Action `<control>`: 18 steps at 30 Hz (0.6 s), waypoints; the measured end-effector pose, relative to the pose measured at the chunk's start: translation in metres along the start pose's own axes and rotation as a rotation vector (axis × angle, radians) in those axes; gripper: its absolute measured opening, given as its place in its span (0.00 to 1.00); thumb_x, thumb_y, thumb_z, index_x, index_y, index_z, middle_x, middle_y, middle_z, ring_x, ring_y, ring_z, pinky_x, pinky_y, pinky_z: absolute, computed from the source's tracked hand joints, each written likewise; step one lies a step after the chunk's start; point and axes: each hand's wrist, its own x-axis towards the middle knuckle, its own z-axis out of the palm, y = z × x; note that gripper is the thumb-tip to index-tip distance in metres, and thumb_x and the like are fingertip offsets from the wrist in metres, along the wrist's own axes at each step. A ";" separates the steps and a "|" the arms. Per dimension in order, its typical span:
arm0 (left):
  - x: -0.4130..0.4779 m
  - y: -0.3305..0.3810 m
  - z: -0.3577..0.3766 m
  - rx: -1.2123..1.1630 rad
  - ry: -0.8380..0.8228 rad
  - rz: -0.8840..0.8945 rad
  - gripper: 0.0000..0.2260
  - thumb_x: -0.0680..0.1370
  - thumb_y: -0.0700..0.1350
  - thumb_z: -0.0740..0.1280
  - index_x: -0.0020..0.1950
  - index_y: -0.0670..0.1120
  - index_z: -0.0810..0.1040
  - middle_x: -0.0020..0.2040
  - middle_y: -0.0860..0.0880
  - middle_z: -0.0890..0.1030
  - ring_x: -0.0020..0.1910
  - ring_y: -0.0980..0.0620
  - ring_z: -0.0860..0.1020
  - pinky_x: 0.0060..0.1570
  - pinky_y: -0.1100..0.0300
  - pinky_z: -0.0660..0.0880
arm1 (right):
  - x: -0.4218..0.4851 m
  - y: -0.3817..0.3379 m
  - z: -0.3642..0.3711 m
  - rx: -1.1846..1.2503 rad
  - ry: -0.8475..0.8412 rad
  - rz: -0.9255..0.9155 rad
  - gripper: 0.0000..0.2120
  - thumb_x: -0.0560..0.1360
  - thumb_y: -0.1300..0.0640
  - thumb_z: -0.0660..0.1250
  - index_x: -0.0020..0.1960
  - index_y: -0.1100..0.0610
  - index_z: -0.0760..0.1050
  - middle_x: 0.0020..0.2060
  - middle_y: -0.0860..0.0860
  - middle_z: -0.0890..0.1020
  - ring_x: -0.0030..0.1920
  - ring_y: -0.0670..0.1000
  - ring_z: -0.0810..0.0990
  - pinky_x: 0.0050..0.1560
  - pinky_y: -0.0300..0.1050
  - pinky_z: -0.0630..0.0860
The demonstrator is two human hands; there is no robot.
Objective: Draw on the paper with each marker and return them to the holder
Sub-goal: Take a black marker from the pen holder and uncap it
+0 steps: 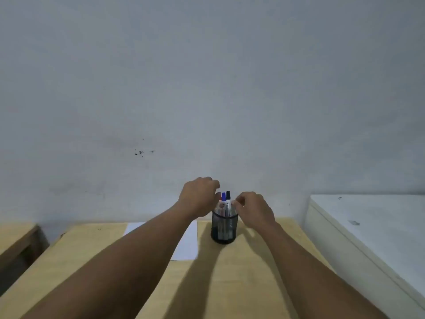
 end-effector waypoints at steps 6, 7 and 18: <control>0.044 0.009 0.031 0.032 -0.109 -0.008 0.16 0.82 0.53 0.59 0.63 0.47 0.78 0.58 0.47 0.79 0.52 0.44 0.80 0.45 0.53 0.75 | 0.037 0.017 0.019 0.077 -0.098 0.036 0.15 0.80 0.48 0.68 0.59 0.57 0.83 0.56 0.53 0.86 0.56 0.54 0.83 0.55 0.52 0.80; 0.048 0.009 0.037 0.039 -0.120 -0.007 0.16 0.82 0.53 0.59 0.63 0.47 0.78 0.58 0.47 0.79 0.53 0.44 0.80 0.45 0.52 0.74 | 0.041 0.019 0.021 0.092 -0.111 0.036 0.15 0.80 0.48 0.68 0.59 0.58 0.84 0.56 0.54 0.86 0.56 0.54 0.83 0.56 0.53 0.80; 0.052 0.011 0.048 -0.118 -0.085 -0.037 0.13 0.81 0.52 0.64 0.57 0.47 0.83 0.57 0.46 0.77 0.46 0.43 0.81 0.46 0.49 0.80 | 0.050 0.021 0.043 0.226 -0.086 0.115 0.12 0.78 0.50 0.72 0.55 0.57 0.86 0.58 0.53 0.86 0.58 0.56 0.82 0.57 0.51 0.78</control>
